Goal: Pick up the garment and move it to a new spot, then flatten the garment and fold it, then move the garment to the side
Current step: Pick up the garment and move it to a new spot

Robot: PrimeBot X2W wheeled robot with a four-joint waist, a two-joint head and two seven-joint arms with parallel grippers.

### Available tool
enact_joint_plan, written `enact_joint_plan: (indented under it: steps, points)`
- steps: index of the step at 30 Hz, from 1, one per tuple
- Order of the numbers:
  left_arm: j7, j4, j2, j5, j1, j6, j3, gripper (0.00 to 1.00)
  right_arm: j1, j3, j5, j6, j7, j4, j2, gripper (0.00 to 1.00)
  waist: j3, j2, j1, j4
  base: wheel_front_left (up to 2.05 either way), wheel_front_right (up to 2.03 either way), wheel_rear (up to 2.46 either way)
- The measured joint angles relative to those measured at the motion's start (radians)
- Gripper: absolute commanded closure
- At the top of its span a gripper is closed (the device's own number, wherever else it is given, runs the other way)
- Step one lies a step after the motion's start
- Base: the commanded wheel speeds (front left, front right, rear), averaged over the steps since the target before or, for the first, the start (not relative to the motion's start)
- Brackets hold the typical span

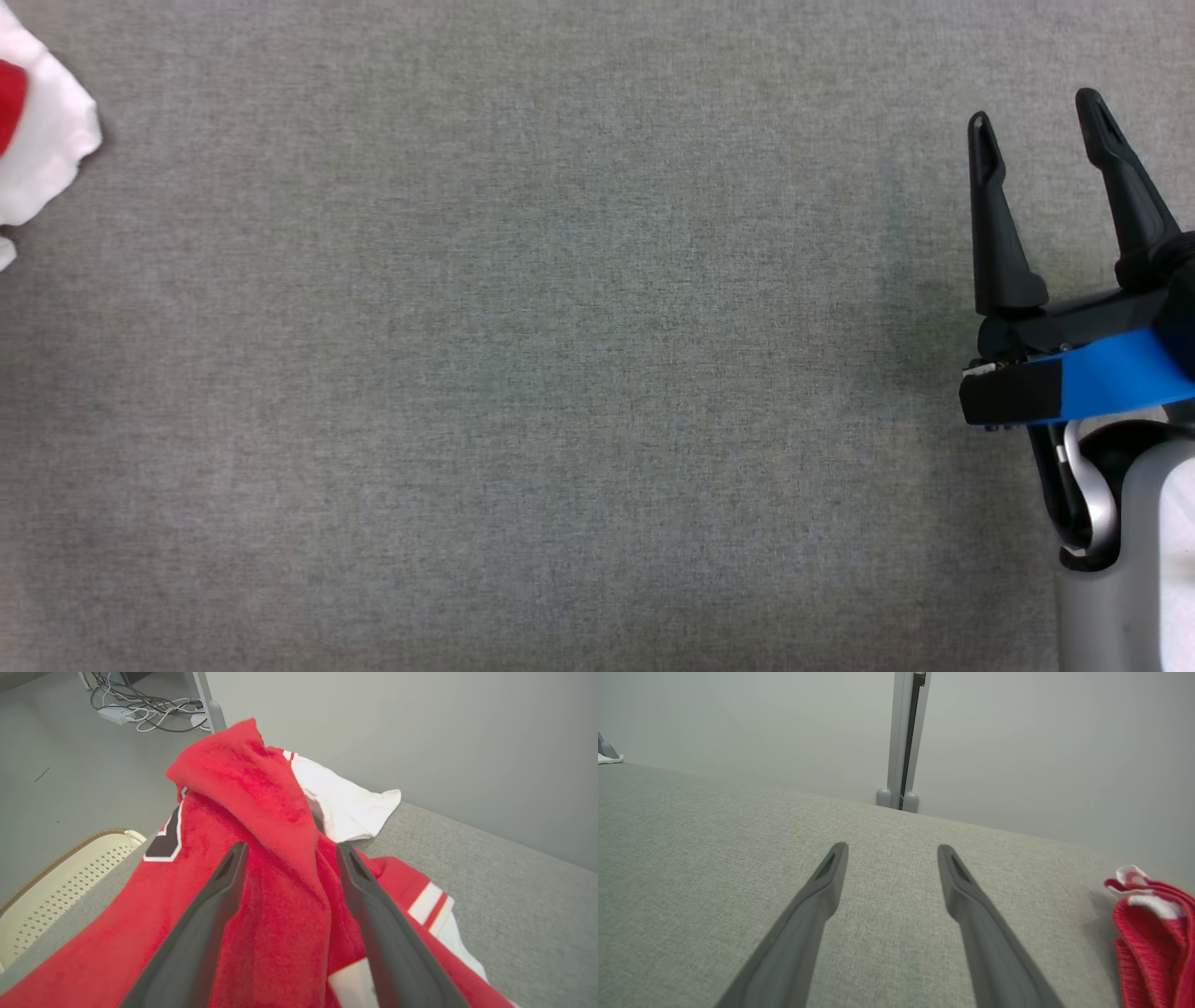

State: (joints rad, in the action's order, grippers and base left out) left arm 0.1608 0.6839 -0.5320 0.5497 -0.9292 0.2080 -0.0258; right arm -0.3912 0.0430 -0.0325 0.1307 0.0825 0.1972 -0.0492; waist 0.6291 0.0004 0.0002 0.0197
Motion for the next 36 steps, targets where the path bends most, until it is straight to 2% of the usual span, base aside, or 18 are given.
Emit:
enact_joint_plan:
  steps: [7, 8, 9, 10, 11, 12, 14, 24, 27, 30, 36]
  points:
    - [-0.01, 0.044, 0.011, -0.003, -0.001, 0.028, -0.01, 0.0, 0.0, 0.006, 0.001, 0.0, -0.004, 0.005, 0.0, 0.0, 0.015, -0.0003, -0.0003, -0.013, 0.0, 0.0, 0.0]
    - [-0.008, 0.049, 0.012, -0.004, -0.002, 0.029, -0.013, 0.06, 0.0, 0.007, 0.0, 0.0, -0.004, 0.005, 0.0, 0.0, 0.014, -0.0003, -0.0003, -0.014, 0.0, 0.0, 0.0]
    - [-0.007, 0.053, 0.012, -0.004, -0.003, 0.029, -0.015, 0.18, 0.0, 0.007, -0.001, 0.0, -0.004, 0.004, 0.0, 0.0, 0.013, -0.0003, -0.0002, -0.014, 0.0, 0.0, 0.0]
    - [-0.002, 0.059, 0.013, -0.005, -0.004, 0.029, -0.018, 0.47, 0.0, 0.007, -0.001, 0.0, -0.004, 0.003, 0.0, 0.0, 0.011, -0.0002, -0.0002, -0.014, 0.0, 0.0, 0.0]
    - [0.001, 0.063, 0.014, -0.005, -0.004, 0.029, -0.02, 0.57, 0.0, 0.007, -0.001, 0.0, -0.005, 0.002, 0.0, 0.0, 0.009, -0.0002, -0.0002, -0.015, 0.0, 0.0, 0.0]
    - [0.003, 0.066, 0.014, -0.005, -0.004, 0.03, -0.02, 0.76, 0.0, 0.007, 0.0, 0.0, -0.005, 0.001, 0.0, 0.0, 0.006, -0.0002, -0.0002, -0.015, 0.0, 0.0, 0.0]
    - [0.006, 0.073, 0.013, -0.005, -0.004, 0.03, -0.021, 1.0, 0.0, 0.006, 0.002, 0.0, -0.007, -0.003, 0.0, 0.0, -0.001, -0.0003, -0.0003, -0.016, 0.0, 0.0, 0.0]
    - [-0.012, 0.04, -0.011, -0.024, 0.001, 0.027, -0.048, 1.0, 0.004, 0.01, 0.023, 0.0, -0.039, -0.049, 0.0, 0.0, -0.069, -0.0003, -0.0003, -0.006, 0.0, 0.0, 0.0]
    - [-0.016, 0.008, -0.025, -0.046, -0.003, 0.013, -0.072, 1.0, 0.006, 0.014, 0.036, 0.0, -0.057, -0.077, 0.0, 0.0, -0.107, -0.0004, -0.0002, -0.001, 0.0, 0.0, 0.0]
    - [-0.032, -0.037, -0.023, -0.054, -0.032, -0.012, -0.092, 1.0, 0.02, 0.018, 0.053, 0.0, -0.073, -0.105, 0.0, 0.0, -0.152, -0.0004, -0.0003, 0.003, 0.0, 0.0, 0.0]
    - [-0.03, -0.092, -0.005, -0.095, -0.102, -0.102, -0.186, 1.0, 0.058, 0.033, 0.081, 0.0, -0.108, -0.174, 0.0, 0.0, -0.257, -0.0006, -0.0004, 0.004, 0.0, 0.0, 0.0]
